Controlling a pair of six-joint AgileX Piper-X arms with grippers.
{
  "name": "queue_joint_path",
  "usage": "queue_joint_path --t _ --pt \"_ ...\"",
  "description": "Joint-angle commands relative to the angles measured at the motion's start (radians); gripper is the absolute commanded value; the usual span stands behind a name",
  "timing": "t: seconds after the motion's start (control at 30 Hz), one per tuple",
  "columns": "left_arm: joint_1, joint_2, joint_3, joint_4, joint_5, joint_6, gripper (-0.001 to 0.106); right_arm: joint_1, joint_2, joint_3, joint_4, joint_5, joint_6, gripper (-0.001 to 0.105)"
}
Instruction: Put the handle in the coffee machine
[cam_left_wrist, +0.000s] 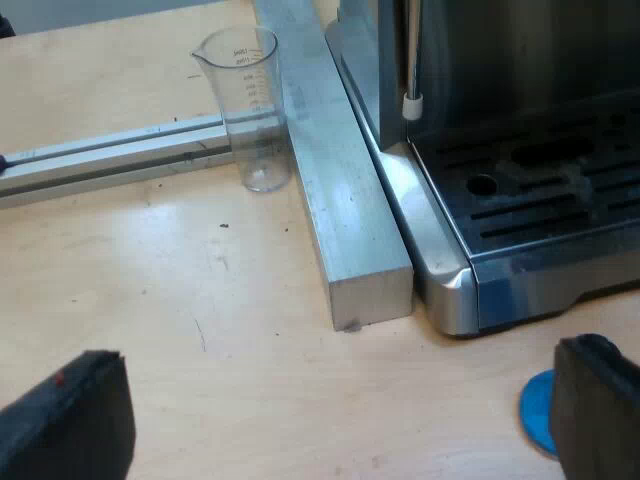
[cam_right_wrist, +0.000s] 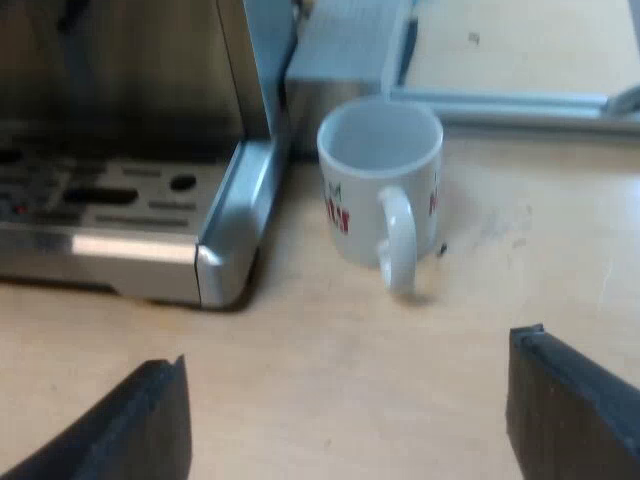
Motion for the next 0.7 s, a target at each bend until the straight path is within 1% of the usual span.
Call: queue_joint_path --t 0.03,0.13,0.57,0.7 --pt "-0.005 -0.116 -0.002 -0.014 0.009 -0.012 0.085 -0.004 -0.039 0.018 -0.014 -0.007 -0.004 0.067" --pt "-0.005 -0.116 -0.002 -0.014 0.008 -0.012 0.085 -0.004 -0.039 0.031 -0.028 -0.007 -0.001 0.067" --pt "-0.005 -0.116 -0.002 -0.014 0.008 -0.012 0.085 -0.004 -0.038 0.031 -0.031 -0.002 0.011 0.067" --pt "-0.005 -0.142 -0.002 -0.014 0.008 -0.012 0.085 -0.004 -0.038 0.031 -0.031 0.001 0.011 0.067"
